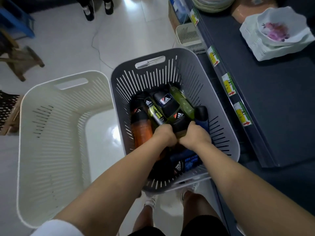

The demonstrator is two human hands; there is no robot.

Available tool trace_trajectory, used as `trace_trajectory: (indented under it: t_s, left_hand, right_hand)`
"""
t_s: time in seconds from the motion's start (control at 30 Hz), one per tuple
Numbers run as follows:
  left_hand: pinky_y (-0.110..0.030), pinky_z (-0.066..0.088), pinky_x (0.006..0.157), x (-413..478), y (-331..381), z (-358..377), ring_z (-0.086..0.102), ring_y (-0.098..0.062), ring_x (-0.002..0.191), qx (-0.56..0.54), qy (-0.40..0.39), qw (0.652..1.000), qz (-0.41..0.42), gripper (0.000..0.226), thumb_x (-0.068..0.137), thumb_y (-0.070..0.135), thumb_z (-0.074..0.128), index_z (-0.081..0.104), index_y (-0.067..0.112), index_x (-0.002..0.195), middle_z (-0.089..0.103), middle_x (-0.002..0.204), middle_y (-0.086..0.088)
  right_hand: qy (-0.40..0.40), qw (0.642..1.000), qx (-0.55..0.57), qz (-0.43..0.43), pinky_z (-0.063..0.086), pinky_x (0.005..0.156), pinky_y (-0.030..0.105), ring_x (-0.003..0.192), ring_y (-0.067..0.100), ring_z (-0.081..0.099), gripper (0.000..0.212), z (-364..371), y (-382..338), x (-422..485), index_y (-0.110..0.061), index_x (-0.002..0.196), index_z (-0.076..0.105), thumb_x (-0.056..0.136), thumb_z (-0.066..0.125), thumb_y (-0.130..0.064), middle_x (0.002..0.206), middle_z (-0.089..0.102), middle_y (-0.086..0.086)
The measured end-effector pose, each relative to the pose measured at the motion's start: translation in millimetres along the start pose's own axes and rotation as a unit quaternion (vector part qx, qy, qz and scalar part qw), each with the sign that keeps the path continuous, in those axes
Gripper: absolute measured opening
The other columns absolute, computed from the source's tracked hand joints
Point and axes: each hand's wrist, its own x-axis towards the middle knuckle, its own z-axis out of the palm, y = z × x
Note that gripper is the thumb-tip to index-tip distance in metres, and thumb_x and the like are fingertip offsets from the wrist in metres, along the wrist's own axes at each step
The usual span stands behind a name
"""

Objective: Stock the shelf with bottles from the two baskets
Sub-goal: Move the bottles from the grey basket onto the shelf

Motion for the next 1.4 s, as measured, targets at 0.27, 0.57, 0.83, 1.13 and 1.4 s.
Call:
trace_trajectory:
  t_s: [0.27,0.57,0.83,1.13,1.4]
  left_hand:
    - [-0.038,0.056,0.082,-21.1,-38.6,-68.4,0.063,-0.026,0.094,-0.229,0.042,0.971,-0.052,0.049,0.065,0.013,0.088,0.054,0.011,0.100,0.065,0.097,-0.008]
    - [-0.048,0.052,0.093,-77.5,-27.7,-127.6,0.067,-0.030,0.101,-0.484,-0.065,0.868,0.091,0.046,0.075,0.010,0.080,0.060,0.000,0.115,0.071,0.108,-0.014]
    - [-0.045,0.053,0.090,-126.2,9.7,-162.1,0.069,-0.026,0.091,-0.475,-0.083,0.835,0.265,0.036,0.079,0.003,0.073,0.061,0.008,0.113,0.072,0.096,-0.009]
    - [-0.042,0.058,0.074,-178.4,110.9,-134.2,0.069,-0.026,0.087,-0.406,-0.211,0.794,0.399,0.034,0.087,0.003,0.066,0.056,0.008,0.118,0.070,0.101,-0.012]
    - [-0.035,0.055,0.081,-222.0,221.9,-86.4,0.066,-0.025,0.101,-0.284,-0.213,0.766,0.537,0.051,0.077,-0.002,0.076,0.053,0.008,0.121,0.068,0.109,-0.012]
  right_hand:
    - [0.071,0.979,0.189,-0.035,0.051,0.087,0.039,0.117,0.033,0.055,0.093,-27.1,-15.9,-14.9,-0.006,0.135,0.036,0.065,0.083,-0.045,0.129,0.056,0.014]
    - [0.150,0.827,0.542,-0.020,0.053,0.089,0.046,0.101,0.023,0.063,0.052,-87.1,-27.9,-45.0,-0.032,0.104,0.051,0.064,0.083,-0.027,0.108,0.064,-0.002]
    - [0.170,0.696,0.694,-0.069,0.057,0.077,0.045,0.100,0.025,0.062,0.046,-136.4,-8.6,-115.3,-0.024,0.119,0.051,0.079,0.071,-0.016,0.111,0.061,0.007]
    - [0.252,0.560,0.788,-0.048,0.053,0.059,0.032,0.059,0.025,0.059,0.032,-164.6,43.9,-212.2,-0.007,0.080,0.066,0.078,0.073,-0.039,0.074,0.064,0.011]
    - [0.461,0.541,0.703,-0.010,0.057,0.077,0.043,0.073,0.030,0.067,0.048,-190.8,122.5,-305.2,-0.004,0.096,0.065,0.068,0.084,-0.038,0.091,0.073,0.021]
